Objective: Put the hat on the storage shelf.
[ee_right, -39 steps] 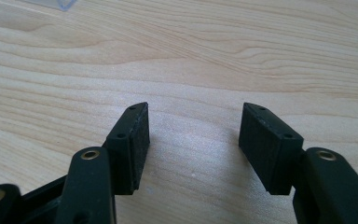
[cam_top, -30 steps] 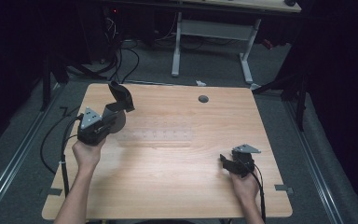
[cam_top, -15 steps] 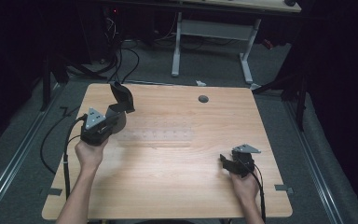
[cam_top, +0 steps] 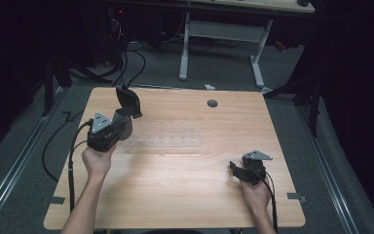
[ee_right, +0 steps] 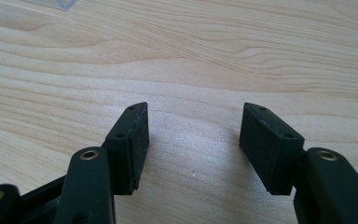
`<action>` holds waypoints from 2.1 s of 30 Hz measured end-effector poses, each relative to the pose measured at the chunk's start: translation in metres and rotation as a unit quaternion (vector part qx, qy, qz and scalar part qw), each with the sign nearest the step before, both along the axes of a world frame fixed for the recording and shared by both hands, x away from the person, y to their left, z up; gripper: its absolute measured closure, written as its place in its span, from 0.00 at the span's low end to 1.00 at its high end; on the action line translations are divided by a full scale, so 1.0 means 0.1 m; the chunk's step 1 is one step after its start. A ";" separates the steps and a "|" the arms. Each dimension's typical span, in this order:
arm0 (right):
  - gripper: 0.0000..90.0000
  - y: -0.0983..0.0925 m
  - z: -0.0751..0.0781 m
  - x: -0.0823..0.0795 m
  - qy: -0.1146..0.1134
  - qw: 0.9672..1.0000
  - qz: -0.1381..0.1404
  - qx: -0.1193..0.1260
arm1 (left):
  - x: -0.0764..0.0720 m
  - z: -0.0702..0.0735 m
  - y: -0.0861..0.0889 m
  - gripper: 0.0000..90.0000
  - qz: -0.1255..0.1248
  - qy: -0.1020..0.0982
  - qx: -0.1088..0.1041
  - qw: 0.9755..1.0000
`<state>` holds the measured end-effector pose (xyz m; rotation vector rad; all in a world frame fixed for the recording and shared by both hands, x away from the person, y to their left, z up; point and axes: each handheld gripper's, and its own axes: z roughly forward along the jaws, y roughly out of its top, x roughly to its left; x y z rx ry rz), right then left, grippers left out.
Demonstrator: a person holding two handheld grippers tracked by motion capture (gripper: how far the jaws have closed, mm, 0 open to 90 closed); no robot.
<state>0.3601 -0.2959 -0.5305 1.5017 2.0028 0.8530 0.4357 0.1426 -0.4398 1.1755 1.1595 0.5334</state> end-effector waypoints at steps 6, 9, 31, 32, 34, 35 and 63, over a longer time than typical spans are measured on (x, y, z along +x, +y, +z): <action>0.47 0.00 0.00 0.00 -0.001 1.000 0.002 -0.001 | 0.01 -0.04 -0.02 0.96 0.000 0.000 0.008 1.000; 0.47 0.00 0.00 0.00 -0.001 1.000 0.002 -0.001 | 0.02 -0.09 -0.01 0.96 0.003 0.005 0.010 1.000; 0.46 0.00 0.00 0.00 0.000 1.000 0.003 -0.001 | -0.04 -0.34 0.09 0.93 0.011 0.031 0.000 0.999; 0.46 0.00 0.00 0.00 0.000 1.000 0.003 0.000 | -0.04 -0.34 0.10 0.93 0.010 0.033 0.000 0.999; 0.46 0.00 0.00 0.00 0.000 1.000 0.003 -0.001 | -0.05 -0.34 0.11 0.92 0.011 0.032 -0.002 0.999; 0.46 0.00 0.00 0.00 0.000 1.000 0.003 -0.001 | -0.06 -0.33 0.11 0.89 0.013 0.034 -0.006 0.999; 0.46 0.01 0.00 0.00 0.001 1.000 0.002 0.000 | -0.36 -0.30 0.30 0.45 0.015 0.061 -0.048 0.997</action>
